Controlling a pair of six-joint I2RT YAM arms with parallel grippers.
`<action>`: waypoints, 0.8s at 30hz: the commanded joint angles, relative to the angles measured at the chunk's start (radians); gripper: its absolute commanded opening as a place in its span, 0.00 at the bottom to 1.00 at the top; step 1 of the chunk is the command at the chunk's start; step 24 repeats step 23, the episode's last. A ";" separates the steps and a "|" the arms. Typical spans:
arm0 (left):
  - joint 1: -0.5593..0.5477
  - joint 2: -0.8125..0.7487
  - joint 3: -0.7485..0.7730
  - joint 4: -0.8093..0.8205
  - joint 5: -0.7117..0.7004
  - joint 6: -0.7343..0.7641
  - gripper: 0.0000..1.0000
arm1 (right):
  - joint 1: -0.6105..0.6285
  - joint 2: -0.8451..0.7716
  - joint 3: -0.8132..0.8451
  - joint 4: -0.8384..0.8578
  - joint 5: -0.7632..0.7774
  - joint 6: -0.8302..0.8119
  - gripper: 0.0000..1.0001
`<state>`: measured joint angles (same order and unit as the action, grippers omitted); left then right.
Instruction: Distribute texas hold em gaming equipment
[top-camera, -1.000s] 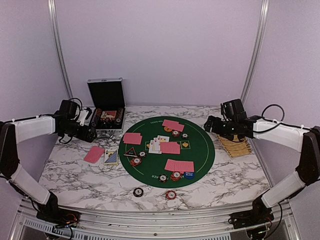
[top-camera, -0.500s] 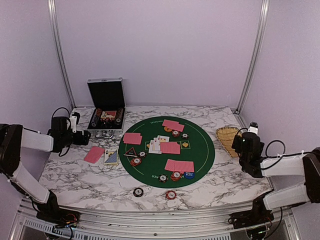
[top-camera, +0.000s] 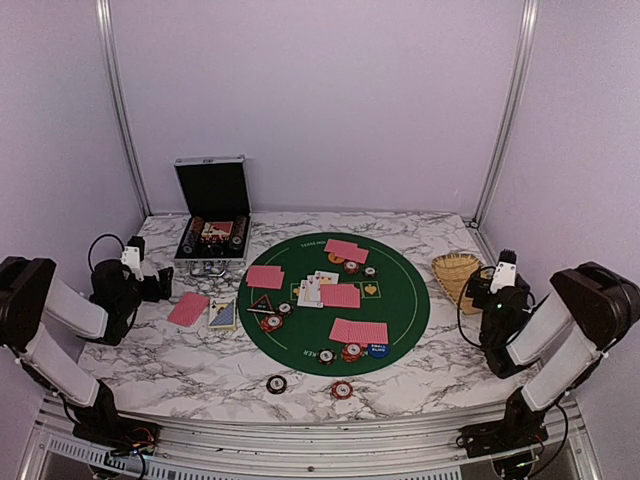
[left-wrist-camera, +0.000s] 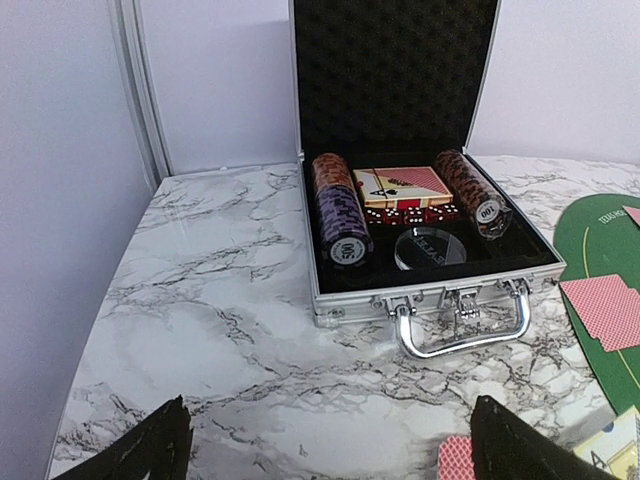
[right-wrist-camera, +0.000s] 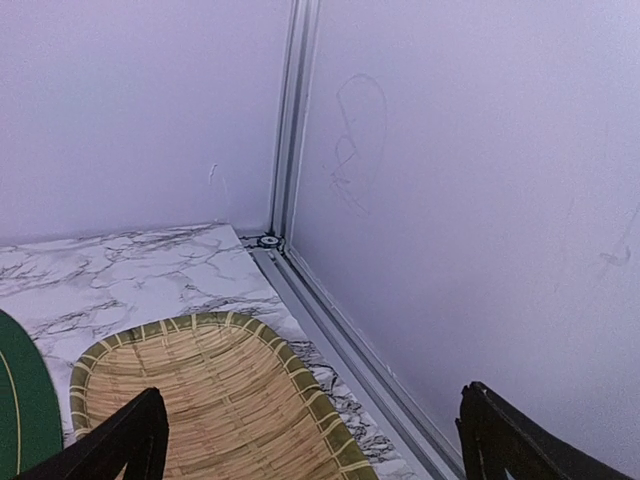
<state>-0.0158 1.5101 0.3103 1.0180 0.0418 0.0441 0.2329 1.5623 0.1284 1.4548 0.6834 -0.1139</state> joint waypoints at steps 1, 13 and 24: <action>0.004 0.014 -0.078 0.253 0.011 0.010 0.99 | -0.013 0.018 0.010 0.148 -0.109 -0.064 0.99; 0.004 0.015 -0.083 0.274 0.006 0.006 0.99 | -0.131 0.057 0.090 -0.017 -0.268 0.033 0.99; 0.004 0.016 -0.083 0.272 0.003 0.002 0.99 | -0.104 0.060 0.073 0.025 -0.247 0.006 0.99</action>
